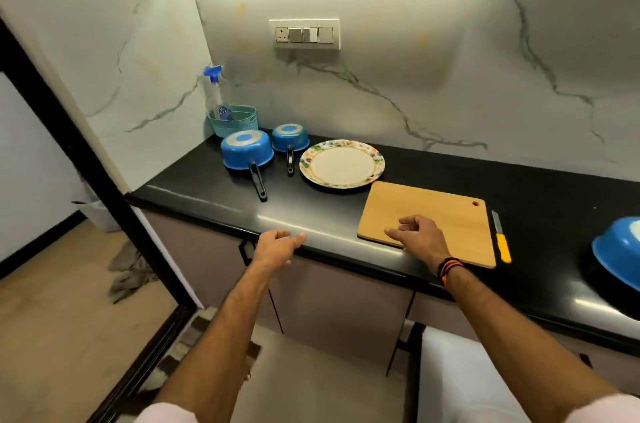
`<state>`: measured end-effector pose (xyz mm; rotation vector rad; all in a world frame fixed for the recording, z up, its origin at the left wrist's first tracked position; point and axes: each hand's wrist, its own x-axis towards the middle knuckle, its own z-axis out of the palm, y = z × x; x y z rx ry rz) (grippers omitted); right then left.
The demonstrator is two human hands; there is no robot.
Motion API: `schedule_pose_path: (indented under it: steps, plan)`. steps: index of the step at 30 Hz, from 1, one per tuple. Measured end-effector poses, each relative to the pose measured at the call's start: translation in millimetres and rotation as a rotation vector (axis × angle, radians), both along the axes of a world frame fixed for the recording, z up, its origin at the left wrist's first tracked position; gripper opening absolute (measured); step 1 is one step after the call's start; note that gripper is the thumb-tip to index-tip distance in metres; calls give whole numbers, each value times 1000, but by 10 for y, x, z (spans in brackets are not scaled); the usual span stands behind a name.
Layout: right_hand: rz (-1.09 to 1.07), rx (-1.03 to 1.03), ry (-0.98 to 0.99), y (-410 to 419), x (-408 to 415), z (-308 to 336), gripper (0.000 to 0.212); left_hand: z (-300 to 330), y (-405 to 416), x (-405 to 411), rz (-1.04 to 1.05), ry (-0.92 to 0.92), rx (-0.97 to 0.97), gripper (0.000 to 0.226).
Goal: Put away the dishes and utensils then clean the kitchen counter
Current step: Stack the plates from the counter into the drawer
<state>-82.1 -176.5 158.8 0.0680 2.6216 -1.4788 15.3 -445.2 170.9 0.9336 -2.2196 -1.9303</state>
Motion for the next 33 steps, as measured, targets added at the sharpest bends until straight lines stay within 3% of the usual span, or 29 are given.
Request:
schedule_pose_path:
  steps: [8, 18, 22, 25, 27, 29, 33]
  plan:
    - [-60, -41, -37, -294, -1255, -288, 50, -281, -457, -1333, -17, -43, 31, 53]
    - [-53, 75, -104, -610, -2889, -469, 53, -464, -853, -2940, -13, -148, 45, 62]
    - [-90, 90, -133, -699, -3291, -567, 56, -560, -1012, -3425, -14, -203, -13, 70]
    - [-118, 114, -150, -740, -3501, -661, 60, -671, -1114, -3726, -36, -273, -196, 74]
    - [-112, 153, -172, -759, -3644, -720, 63, -727, -1162, -3910, -33, -293, -231, 61]
    - [-110, 179, -204, -793, -3750, -769, 65, -771, -1182, -4033, -33, -290, -230, 27]
    - [-131, 183, -237, -901, -3962, -832, 55, -833, -1195, -4286, -32, -294, -294, 18]
